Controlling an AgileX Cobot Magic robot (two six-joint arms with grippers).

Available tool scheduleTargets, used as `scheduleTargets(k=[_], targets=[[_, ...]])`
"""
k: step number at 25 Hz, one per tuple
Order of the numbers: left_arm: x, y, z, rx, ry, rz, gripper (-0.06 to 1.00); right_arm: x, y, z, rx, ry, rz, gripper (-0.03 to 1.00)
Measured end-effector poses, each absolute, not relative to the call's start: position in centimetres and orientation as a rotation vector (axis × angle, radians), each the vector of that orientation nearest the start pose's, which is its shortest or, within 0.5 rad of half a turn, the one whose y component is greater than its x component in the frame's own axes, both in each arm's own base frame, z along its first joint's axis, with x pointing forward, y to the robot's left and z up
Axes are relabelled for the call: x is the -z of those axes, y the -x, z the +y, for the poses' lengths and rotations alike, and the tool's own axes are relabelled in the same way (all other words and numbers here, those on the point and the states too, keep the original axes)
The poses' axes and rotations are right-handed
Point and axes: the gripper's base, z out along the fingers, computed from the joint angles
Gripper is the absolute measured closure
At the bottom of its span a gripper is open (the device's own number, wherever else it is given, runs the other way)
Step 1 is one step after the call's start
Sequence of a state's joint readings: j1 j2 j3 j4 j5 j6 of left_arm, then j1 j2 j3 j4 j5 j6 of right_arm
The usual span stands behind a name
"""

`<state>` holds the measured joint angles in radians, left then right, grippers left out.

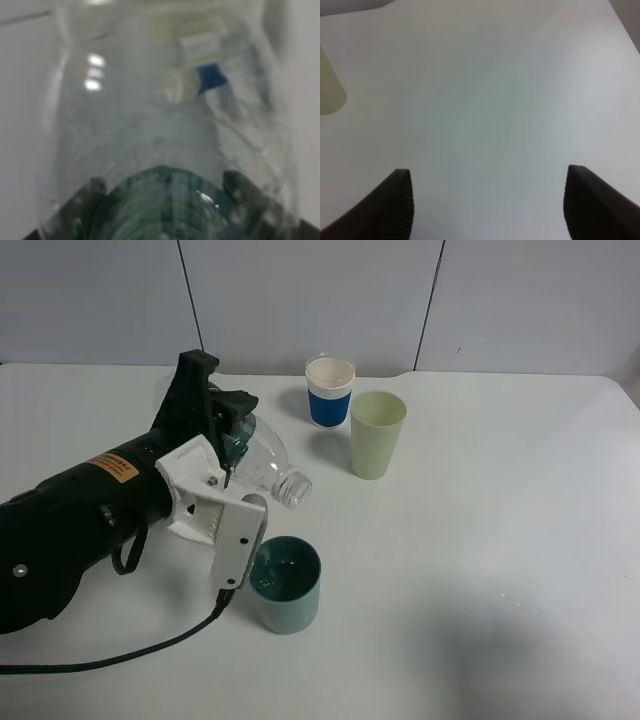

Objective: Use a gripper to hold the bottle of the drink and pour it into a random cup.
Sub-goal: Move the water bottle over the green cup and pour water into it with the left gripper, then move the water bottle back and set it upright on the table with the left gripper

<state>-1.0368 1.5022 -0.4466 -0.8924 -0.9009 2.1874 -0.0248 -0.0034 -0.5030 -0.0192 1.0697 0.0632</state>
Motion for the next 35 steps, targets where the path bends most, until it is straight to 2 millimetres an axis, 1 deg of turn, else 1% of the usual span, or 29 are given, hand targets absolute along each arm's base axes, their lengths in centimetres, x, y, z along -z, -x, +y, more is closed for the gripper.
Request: scheduleTargets(k=[4,6,10,13,19,24,29,31,35], targets=[[-19.2,-17.4,-18.6,-0.775,-1.501,1.135,0.45,-27.7,0.6,-0.1,-0.001,-0.091,2.045,0.33],[-19.6,-17.3,-18.7,-0.669,-1.398,1.217,0.45,-27.7,0.6,-0.1,-0.001,-0.091,2.045,0.33],[-21.1,-17.7,-19.6,-0.466,-1.2,1.334,0.45,-27.7,0.6,-0.1,-0.001,-0.091,2.045,0.33],[-22.5,-18.1,-20.8,-0.343,-1.11,1.364,0.45,-27.7,0.6,-0.1,-0.001,-0.091,2.045,0.33],[-24.4,-18.7,-22.5,-0.125,-1.038,1.354,0.45,-27.7,0.6,-0.1,-0.001,-0.091,2.045,0.33],[-25.4,-19.3,-22.9,0.142,-0.936,1.336,0.45,-27.7,0.6,-0.1,-0.001,-0.091,2.045,0.33],[-25.5,-19.8,-22.7,0.379,-0.921,1.354,0.45,-27.7,0.6,-0.1,-0.001,-0.091,2.045,0.33],[-25.2,-20.1,-22.4,0.46,-0.914,1.404,0.45,-27.7,0.6,-0.1,-0.001,-0.091,2.045,0.33],[-24.3,-21.0,-21.3,0.507,-0.94,1.515,0.45,-27.7,0.6,-0.1,-0.001,-0.091,2.045,0.33]])
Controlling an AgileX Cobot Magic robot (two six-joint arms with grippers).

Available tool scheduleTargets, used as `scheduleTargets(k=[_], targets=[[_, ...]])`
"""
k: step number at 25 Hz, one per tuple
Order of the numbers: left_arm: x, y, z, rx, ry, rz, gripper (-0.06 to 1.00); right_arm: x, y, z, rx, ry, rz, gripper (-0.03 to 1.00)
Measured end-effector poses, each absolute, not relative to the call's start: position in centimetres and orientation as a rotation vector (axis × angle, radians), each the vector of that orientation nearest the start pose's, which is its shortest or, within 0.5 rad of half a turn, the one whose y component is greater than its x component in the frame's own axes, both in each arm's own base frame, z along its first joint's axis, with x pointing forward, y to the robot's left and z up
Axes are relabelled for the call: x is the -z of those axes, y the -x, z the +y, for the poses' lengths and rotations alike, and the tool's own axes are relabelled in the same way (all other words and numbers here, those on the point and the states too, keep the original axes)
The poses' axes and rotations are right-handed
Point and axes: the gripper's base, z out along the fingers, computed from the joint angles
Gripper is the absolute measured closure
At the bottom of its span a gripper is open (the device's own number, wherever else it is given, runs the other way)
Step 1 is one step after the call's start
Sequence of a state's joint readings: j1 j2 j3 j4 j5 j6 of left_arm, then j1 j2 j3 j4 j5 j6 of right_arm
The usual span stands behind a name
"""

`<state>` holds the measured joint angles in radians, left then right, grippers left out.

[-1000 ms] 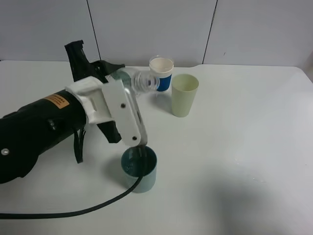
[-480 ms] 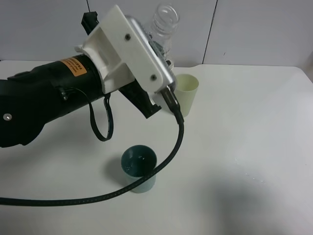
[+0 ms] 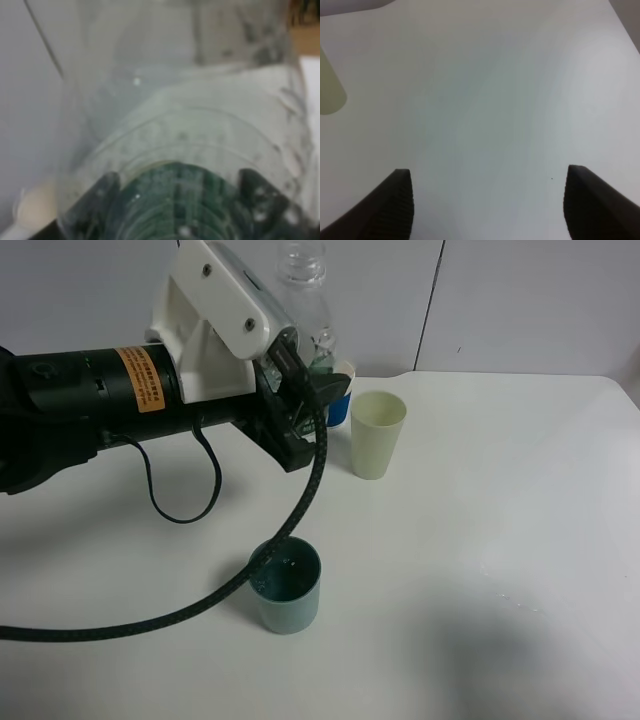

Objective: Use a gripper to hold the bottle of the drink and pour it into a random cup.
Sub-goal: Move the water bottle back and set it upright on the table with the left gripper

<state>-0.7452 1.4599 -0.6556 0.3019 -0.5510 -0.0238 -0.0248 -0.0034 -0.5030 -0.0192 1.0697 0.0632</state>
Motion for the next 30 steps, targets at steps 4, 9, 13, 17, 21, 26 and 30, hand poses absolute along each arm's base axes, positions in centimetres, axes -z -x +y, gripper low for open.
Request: scheduleTargets(k=[4,9,13,17,21,26,30], targets=[[-23.4,-21.9,-19.9,0.469,-0.925,1.598,0.45,-27.7,0.6,-0.1,-0.001,-0.091,2.045,0.33],[-21.5,-22.1,-17.4,0.43,-0.877,1.669,0.45,-27.7,0.6,-0.1,-0.001,-0.091,2.045,0.33],[-20.6,-22.1,-15.6,0.427,-0.82,1.665,0.45,-27.7,0.6,-0.1,-0.001,-0.091,2.045,0.33],[-19.7,-22.3,-13.8,0.4,-0.762,1.691,0.45,-27.7,0.6,-0.1,-0.001,-0.091,2.045,0.33],[-18.7,-22.8,-12.2,0.375,-0.722,1.718,0.45,-27.7,0.6,-0.1,-0.001,-0.091,2.045,0.33],[-17.6,-23.9,-10.9,0.373,-0.712,1.713,0.45,-27.7,0.6,-0.1,-0.001,-0.091,2.045,0.33],[-16.5,-24.4,-10.6,0.408,-0.724,1.692,0.45,-27.7,0.6,-0.1,-0.001,-0.091,2.045,0.33]])
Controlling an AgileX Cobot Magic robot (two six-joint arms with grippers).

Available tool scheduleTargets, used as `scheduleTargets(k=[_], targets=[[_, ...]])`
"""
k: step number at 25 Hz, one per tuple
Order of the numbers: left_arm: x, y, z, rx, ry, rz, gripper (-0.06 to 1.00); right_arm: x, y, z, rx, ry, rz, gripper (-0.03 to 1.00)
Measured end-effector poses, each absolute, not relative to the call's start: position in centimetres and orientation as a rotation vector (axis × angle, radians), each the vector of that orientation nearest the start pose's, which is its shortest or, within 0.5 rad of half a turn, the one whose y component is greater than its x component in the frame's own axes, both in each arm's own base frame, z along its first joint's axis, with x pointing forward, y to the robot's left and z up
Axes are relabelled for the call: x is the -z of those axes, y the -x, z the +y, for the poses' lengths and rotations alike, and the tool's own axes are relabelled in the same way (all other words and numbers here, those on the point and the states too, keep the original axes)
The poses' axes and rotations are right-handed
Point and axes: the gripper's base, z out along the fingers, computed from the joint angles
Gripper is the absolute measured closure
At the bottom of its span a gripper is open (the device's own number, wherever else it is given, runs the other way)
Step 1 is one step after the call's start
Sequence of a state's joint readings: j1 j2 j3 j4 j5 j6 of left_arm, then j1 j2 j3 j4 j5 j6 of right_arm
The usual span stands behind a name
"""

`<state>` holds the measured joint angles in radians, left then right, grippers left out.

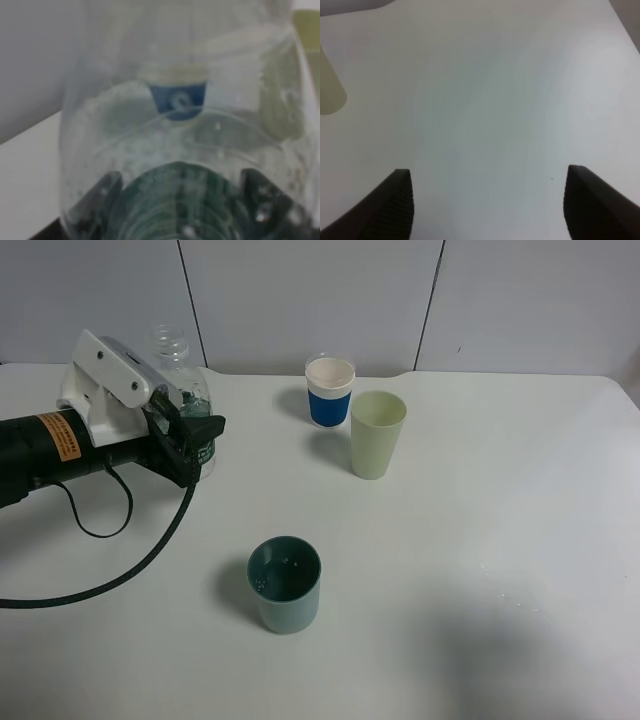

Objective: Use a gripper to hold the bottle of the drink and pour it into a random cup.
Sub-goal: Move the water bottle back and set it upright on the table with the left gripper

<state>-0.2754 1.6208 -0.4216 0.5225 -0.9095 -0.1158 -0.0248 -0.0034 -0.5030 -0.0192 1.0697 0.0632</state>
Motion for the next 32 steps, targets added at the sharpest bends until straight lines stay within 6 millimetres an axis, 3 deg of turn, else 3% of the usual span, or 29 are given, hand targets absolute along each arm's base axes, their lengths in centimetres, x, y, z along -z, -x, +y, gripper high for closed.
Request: scheduleTargets(k=[13,32], targets=[[-12.9,-25.0,-11.0,0.523,-0.71,1.699,0.45,-27.7,0.6,-0.1,-0.001,-0.091,2.045,0.33],[-8.9,-24.7,-11.2,0.534,-0.779,1.734,0.45,-27.7,0.6,-0.1,-0.001,-0.091,2.045,0.33]])
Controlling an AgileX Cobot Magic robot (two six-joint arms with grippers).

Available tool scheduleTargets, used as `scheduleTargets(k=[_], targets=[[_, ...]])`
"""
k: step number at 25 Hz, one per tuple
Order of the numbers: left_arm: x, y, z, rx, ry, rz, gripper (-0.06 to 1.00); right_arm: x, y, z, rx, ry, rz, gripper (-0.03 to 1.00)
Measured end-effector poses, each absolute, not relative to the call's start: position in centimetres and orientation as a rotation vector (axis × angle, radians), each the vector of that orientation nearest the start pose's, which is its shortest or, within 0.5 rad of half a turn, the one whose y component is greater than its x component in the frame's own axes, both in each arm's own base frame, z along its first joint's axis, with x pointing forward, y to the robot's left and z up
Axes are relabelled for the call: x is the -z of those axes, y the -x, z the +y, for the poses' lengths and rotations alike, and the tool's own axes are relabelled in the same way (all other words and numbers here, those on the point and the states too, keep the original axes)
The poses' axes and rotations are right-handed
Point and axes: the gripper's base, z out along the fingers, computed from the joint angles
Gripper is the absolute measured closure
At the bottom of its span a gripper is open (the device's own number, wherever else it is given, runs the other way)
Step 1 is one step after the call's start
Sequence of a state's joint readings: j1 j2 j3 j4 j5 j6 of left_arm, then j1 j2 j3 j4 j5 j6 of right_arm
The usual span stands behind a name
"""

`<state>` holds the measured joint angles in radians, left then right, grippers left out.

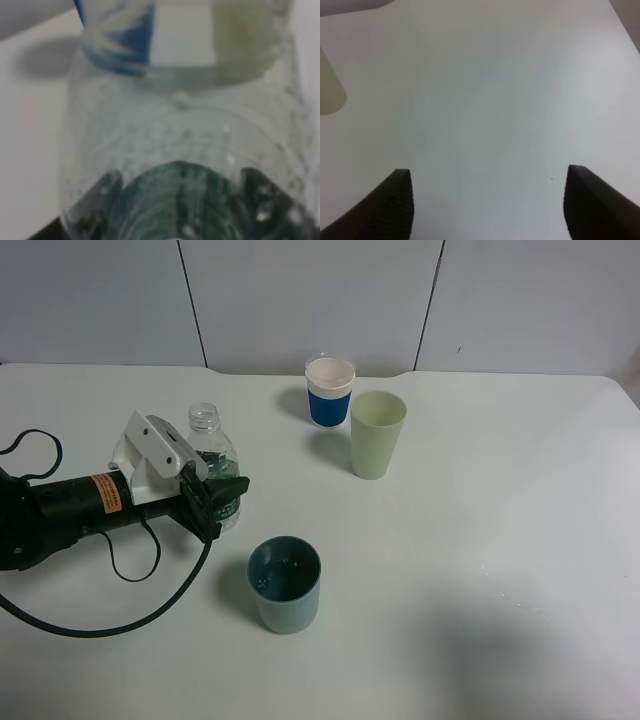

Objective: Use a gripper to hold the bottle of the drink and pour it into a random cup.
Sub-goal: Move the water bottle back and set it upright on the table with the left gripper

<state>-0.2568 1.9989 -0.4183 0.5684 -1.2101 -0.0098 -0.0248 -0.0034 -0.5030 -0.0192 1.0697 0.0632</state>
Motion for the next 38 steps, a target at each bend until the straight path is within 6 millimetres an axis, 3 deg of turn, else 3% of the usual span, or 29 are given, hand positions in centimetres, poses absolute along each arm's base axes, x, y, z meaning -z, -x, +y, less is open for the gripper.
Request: scheduleTargets(k=[20,24,26,33,38], targets=[[-8.8,-24.5,-11.4,0.556,-0.801,1.722,0.44,-27.7,0.6,-0.1,-0.001,-0.091,2.045,0.33],[-8.8,-24.6,-11.4,0.555,-0.8,1.724,0.09,-27.7,0.6,-0.1,-0.001,-0.091,2.045,0.33],[-8.8,-24.6,-11.4,0.555,-0.8,1.725,-0.01,-27.7,0.6,-0.1,-0.001,-0.091,2.045,0.33],[-8.8,-24.6,-11.4,0.554,-0.8,1.722,-0.05,-27.7,0.6,-0.1,-0.001,-0.091,2.045,0.33],[-11.2,-24.8,-11.4,0.53,-0.797,1.635,-0.05,-27.7,0.6,-0.1,-0.001,-0.091,2.045,0.33]])
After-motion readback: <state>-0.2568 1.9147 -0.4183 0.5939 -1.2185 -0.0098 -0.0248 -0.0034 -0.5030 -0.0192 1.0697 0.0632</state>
